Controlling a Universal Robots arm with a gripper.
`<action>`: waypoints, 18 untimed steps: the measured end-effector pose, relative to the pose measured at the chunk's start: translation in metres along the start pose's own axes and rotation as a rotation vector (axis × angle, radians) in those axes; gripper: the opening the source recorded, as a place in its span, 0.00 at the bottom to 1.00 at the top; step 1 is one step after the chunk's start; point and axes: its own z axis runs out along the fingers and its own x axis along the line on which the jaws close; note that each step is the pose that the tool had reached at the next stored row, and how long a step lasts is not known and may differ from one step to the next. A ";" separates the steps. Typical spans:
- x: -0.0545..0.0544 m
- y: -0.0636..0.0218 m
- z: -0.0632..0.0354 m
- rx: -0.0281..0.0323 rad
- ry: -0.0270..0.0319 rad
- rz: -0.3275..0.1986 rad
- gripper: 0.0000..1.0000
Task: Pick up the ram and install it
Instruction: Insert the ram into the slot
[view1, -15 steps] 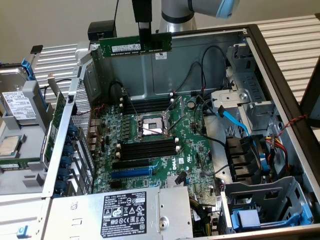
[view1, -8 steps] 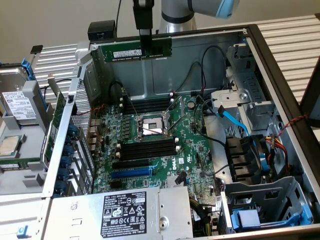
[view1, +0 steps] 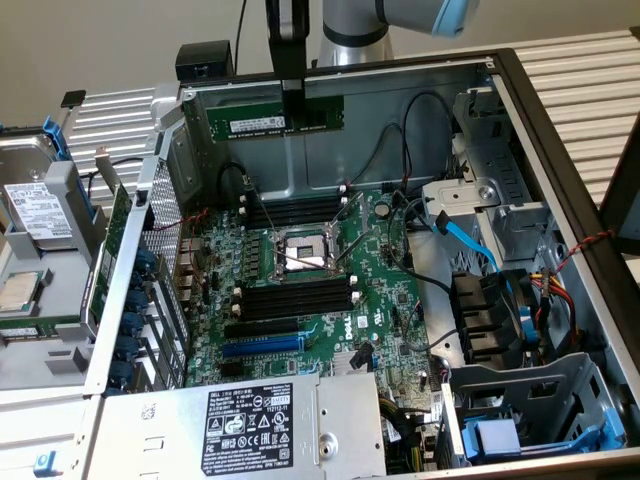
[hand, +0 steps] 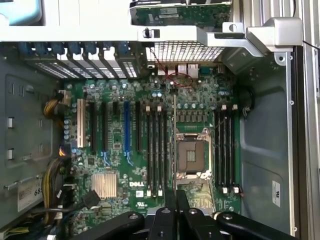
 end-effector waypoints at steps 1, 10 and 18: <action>0.000 -0.0002 0.0019 0.0001 -0.0003 0.000 0.12; 0.000 -0.0021 0.0181 -0.0001 -0.0008 0.001 0.12; 0.001 -0.0037 0.0327 -0.0001 -0.0020 0.001 0.12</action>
